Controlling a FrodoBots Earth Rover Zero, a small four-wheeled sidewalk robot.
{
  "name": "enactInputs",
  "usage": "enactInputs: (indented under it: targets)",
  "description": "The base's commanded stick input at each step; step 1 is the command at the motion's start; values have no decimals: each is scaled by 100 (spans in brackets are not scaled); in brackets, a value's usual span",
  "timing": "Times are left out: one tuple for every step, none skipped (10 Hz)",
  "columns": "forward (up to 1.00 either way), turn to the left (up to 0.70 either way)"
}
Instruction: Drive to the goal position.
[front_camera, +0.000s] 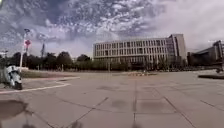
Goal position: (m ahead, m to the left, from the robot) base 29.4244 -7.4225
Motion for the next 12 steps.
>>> enactInputs:
  targets:
    - [70, 0]
    - [70, 0]
    - [70, 0]
    - [70, 0]
    - [70, 0]
    - [70, 0]
    - [70, 0]
    - [70, 0]
    - [70, 0]
    - [70, 0]
    - [70, 0]
    - [70, 0]
